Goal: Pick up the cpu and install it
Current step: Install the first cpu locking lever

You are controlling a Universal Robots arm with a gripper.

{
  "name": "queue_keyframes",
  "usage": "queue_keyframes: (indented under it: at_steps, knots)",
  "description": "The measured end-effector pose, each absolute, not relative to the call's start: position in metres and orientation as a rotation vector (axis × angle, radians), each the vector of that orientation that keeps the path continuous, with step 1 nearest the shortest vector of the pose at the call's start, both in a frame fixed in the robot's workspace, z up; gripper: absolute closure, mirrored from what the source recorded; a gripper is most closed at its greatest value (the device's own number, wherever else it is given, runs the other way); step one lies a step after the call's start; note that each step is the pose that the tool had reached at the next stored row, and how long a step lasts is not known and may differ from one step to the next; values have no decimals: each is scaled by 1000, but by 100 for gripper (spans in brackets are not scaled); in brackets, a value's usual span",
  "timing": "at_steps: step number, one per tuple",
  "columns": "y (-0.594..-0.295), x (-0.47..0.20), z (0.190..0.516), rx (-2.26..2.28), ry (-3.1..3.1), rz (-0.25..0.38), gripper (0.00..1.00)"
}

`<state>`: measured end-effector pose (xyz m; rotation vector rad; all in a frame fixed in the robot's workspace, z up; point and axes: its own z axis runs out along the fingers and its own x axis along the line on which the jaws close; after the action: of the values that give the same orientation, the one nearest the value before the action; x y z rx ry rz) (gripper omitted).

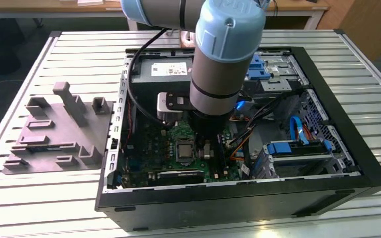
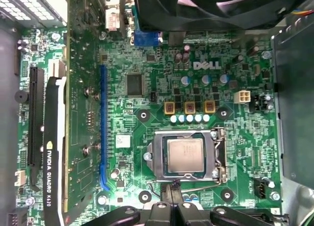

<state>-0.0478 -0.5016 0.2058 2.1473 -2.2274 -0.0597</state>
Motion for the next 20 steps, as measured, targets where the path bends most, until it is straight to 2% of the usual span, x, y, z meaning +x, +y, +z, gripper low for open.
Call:
queue_keyframes:
  at_steps: [20]
  knots:
    - [-504,-48,193,2171,-2214,-49,89]
